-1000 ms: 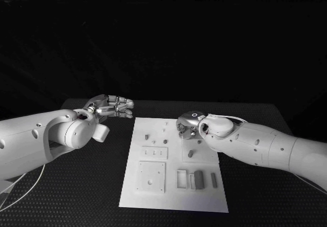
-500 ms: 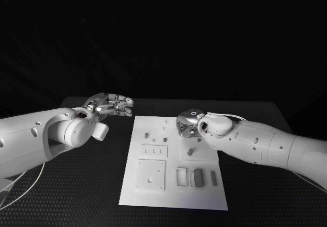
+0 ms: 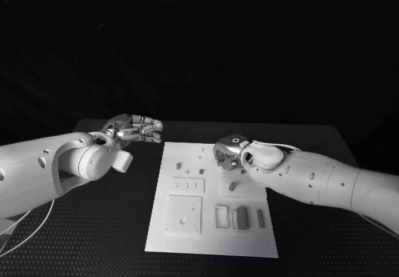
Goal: Assemble the parts on the task board
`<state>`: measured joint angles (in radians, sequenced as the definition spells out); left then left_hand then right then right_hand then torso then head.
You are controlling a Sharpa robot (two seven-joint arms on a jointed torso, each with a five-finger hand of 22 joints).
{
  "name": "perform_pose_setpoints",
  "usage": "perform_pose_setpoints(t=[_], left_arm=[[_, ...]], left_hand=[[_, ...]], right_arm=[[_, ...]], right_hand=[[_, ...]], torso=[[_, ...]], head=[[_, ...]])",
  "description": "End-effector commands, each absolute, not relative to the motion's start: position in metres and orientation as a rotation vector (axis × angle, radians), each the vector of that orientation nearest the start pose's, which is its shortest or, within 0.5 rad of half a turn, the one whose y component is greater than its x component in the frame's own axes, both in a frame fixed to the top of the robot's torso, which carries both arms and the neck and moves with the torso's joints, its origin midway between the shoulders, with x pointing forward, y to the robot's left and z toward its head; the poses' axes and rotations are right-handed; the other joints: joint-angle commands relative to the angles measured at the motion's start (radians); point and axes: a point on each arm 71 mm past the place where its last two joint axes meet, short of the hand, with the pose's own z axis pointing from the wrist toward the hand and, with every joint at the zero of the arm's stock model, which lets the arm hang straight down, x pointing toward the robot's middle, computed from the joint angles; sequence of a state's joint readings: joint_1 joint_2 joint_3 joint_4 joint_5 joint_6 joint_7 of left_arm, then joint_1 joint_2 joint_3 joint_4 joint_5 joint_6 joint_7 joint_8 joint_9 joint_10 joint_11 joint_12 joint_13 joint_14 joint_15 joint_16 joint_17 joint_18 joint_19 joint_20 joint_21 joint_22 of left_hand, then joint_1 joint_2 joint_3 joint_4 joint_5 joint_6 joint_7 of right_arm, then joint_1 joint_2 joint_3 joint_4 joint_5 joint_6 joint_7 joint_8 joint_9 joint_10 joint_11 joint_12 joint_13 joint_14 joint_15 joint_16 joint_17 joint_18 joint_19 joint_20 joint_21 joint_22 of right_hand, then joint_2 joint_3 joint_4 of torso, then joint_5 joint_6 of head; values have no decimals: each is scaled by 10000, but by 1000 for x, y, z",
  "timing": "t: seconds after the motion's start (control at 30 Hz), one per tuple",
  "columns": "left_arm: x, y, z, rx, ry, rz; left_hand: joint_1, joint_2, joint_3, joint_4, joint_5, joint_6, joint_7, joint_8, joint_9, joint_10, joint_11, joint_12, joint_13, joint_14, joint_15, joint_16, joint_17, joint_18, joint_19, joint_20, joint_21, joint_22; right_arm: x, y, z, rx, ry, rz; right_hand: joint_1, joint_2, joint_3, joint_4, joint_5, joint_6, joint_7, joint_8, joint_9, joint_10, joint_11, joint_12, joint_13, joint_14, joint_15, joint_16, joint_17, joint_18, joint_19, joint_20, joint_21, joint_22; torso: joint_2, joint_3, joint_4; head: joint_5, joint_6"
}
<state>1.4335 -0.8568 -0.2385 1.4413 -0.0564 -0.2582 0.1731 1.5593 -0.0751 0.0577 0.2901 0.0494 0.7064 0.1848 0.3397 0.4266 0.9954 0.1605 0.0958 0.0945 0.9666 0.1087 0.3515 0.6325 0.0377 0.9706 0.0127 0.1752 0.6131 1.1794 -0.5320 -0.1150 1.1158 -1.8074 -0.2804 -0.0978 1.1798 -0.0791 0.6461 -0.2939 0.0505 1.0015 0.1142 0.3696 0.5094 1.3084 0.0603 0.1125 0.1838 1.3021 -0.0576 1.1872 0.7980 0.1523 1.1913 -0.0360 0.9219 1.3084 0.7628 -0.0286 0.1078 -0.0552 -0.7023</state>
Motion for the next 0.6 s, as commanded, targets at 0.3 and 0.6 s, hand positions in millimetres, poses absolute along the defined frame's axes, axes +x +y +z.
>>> perform_pose_setpoints(t=[0.3, 0.6], left_arm=[[517, 243, -150, -10130, 16363, -13097], [516, 242, -150, -9991, 16387, -13105]], left_hand=[[-38, -54, -96, 13, 7, 89, -11, -76, -18, 6, -41, -66, -13, 19, 51, -85, 31, 188, 42, 14, -46, -13], [-52, -55, -104, 13, 8, 93, -7, -77, -20, 12, -40, -73, -13, 22, 51, -90, 38, 189, 46, 13, -49, -13]], right_arm=[[531, -142, -229, -4790, 14690, 3538], [534, -131, -225, -4637, 14411, 3433]], right_hand=[[249, -24, 117, 2, 21, 220, -48, 82, 101, 346, -212, 119, 437, 10, -147, 86, -36, 1095, 4, -65, 95, 195], [262, -76, 154, 4, 21, 262, -66, 82, 128, 377, -233, 122, 486, 9, -169, 112, -42, 1095, 21, -75, 115, 192]], torso=[[0, -9, 3], [19, -3, 3]], head=[[47, 93], [30, 125]])
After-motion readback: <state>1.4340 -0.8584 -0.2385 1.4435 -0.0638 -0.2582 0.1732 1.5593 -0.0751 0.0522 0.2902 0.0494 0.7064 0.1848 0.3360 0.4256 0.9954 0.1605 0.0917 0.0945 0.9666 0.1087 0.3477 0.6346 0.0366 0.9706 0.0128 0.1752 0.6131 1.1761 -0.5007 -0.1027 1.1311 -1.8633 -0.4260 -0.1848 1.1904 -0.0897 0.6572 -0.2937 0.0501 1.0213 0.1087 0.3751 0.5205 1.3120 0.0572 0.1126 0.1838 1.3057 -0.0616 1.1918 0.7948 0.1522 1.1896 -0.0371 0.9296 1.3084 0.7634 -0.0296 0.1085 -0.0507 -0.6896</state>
